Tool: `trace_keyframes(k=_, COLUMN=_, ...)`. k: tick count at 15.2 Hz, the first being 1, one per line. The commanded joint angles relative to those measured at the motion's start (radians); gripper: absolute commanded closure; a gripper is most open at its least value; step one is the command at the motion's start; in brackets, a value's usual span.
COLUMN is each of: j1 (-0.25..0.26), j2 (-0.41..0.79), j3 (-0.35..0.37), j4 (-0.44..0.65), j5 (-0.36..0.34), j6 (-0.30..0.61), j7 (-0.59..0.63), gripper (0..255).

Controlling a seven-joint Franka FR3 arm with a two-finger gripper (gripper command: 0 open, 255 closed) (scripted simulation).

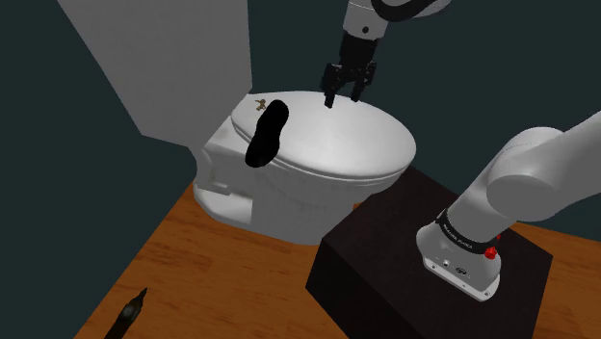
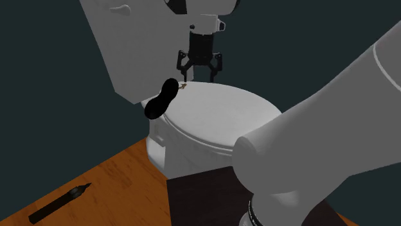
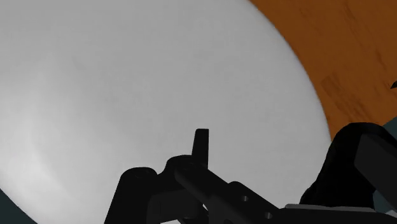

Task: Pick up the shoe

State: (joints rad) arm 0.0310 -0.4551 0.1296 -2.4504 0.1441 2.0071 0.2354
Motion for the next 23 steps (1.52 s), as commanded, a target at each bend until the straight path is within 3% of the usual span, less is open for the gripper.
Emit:
trace_keyframes(k=1, j1=0.003, j2=0.060, j3=0.015, j4=0.018, j5=0.023, j6=0.079, j7=0.035, gripper=0)
trace_keyframes(k=13, j1=0.013, j2=0.425, j3=0.078, j4=0.241, j5=0.078, j6=0.433, j7=0.234, gripper=0)
trace_keyframes(k=23, j1=0.017, j2=0.480, j3=0.080, j4=0.196, j5=0.086, j6=0.533, j7=0.218, gripper=0)
